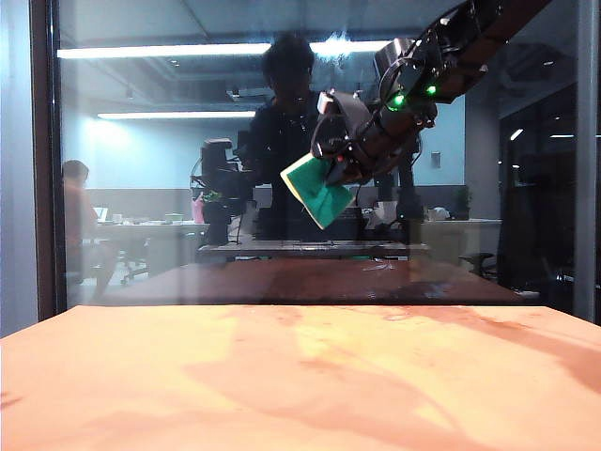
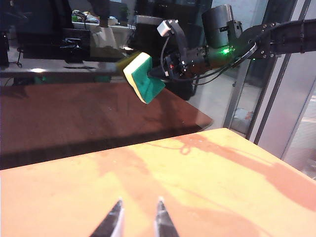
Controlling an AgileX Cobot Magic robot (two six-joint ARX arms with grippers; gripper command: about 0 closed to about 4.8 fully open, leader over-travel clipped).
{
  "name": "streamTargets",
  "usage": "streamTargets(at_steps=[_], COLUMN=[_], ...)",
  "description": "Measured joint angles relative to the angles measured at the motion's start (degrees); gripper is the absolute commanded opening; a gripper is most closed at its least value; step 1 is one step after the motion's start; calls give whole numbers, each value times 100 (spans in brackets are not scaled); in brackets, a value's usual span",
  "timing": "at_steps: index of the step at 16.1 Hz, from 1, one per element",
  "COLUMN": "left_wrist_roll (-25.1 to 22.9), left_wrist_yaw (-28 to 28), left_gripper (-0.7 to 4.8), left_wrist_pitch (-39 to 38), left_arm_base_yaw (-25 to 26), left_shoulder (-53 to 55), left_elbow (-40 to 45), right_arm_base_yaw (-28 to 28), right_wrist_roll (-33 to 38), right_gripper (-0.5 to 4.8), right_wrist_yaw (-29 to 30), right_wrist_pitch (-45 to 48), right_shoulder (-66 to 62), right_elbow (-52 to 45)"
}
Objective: Pick up the sponge from the table, wipe the water off the glass, and finally place the sponge back on the table.
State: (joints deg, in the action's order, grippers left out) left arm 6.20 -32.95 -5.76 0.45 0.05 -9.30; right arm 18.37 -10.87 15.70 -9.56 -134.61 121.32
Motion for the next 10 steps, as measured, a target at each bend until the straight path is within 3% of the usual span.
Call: streamTargets(at_steps=[4,10], left_wrist_roll=[0,0], left_wrist_yaw=[0,-2], left_gripper=[84,84], left_wrist_pitch=[0,0], left_arm_base_yaw=[2,2], left_shoulder=[2,4], left_elbow=[0,0], right_arm_base_yaw=[-2,-76], right_wrist_roll=[-87,-142], right_gripper=[-9,-9], right_wrist_yaw=[-256,-428], right_wrist_pitch=[-92,496], right_shoulder=[317,1198], right_elbow=[-44,-20])
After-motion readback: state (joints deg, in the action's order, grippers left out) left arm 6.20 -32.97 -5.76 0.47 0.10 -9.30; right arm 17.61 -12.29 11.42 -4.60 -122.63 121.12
